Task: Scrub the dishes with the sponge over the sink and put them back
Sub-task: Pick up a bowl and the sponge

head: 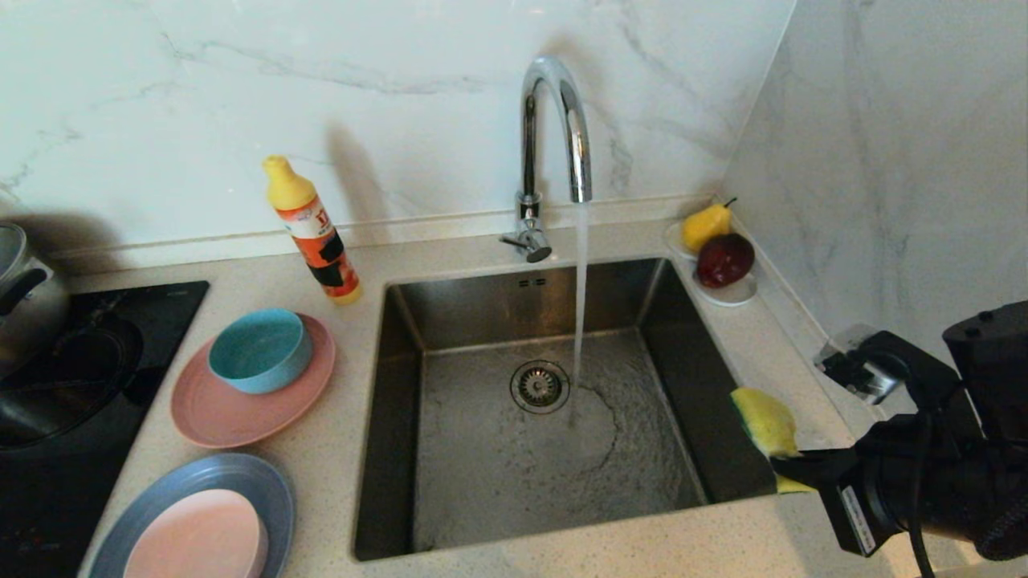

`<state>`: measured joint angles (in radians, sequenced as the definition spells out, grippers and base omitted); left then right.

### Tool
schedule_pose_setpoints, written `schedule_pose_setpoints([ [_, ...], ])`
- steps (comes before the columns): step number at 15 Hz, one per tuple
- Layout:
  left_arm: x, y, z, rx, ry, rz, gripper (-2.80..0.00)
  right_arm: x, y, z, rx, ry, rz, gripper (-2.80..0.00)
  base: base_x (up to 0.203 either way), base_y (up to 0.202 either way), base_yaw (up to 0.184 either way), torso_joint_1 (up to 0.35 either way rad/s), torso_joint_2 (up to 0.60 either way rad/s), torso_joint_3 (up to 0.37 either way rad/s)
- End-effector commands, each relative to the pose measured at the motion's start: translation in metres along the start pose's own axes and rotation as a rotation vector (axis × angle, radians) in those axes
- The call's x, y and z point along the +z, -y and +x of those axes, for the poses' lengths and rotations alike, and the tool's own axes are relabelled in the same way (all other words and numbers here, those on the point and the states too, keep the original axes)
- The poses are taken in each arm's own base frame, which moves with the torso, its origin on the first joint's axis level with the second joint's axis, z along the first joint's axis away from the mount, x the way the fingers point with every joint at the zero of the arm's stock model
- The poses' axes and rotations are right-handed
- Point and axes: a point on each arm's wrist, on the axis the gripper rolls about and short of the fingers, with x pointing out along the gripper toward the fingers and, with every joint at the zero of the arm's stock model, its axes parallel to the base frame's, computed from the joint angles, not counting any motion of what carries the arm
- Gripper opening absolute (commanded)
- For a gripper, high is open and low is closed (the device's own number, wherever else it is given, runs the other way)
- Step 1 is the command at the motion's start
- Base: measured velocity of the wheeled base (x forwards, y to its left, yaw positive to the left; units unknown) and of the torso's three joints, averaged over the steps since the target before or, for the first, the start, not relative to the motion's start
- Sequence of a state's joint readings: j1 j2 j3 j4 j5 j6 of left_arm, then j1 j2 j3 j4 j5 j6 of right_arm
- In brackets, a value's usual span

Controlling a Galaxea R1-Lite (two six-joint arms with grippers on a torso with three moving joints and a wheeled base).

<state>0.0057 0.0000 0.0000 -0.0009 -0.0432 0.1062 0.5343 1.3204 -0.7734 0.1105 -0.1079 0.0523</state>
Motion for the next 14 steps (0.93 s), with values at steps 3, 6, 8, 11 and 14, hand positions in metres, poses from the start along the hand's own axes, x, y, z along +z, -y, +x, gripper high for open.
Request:
schedule_pose_setpoints([
  [3, -0.003, 0.0, 0.001, -0.004, -0.011, 0.004, -2.8, -0.004, -0.001, 0.013, -0.031, -0.052, -0.001, -2.8, 0.0, 0.0, 0.0, 0.0, 0.0, 0.0],
  [6, -0.004, 0.0, 0.001, 0.021, -0.022, 0.0, -2.8, -0.006, -0.001, 0.023, -0.041, -0.087, 0.008, -2.8, 0.0, 0.0, 0.0, 0.0, 0.0, 0.0],
  [8, -0.003, 0.0, 0.001, 0.022, -0.02, -0.002, -2.8, -0.006, 0.0, 0.025, -0.064, -0.09, 0.021, -2.8, 0.0, 0.0, 0.0, 0.0, 0.0, 0.0],
  [11, 0.037, -0.004, -0.008, 0.037, 0.076, 0.0, -2.8, -0.01, 0.001, 0.021, -0.084, -0.102, 0.031, -2.8, 0.0, 0.0, 0.0, 0.0, 0.0, 0.0],
  [14, 0.108, -0.012, -0.011, 0.078, 0.128, -0.007, -2.8, -0.009, 0.001, 0.02, -0.086, -0.107, 0.034, -2.8, 0.0, 0.0, 0.0, 0.0, 0.0, 0.0],
])
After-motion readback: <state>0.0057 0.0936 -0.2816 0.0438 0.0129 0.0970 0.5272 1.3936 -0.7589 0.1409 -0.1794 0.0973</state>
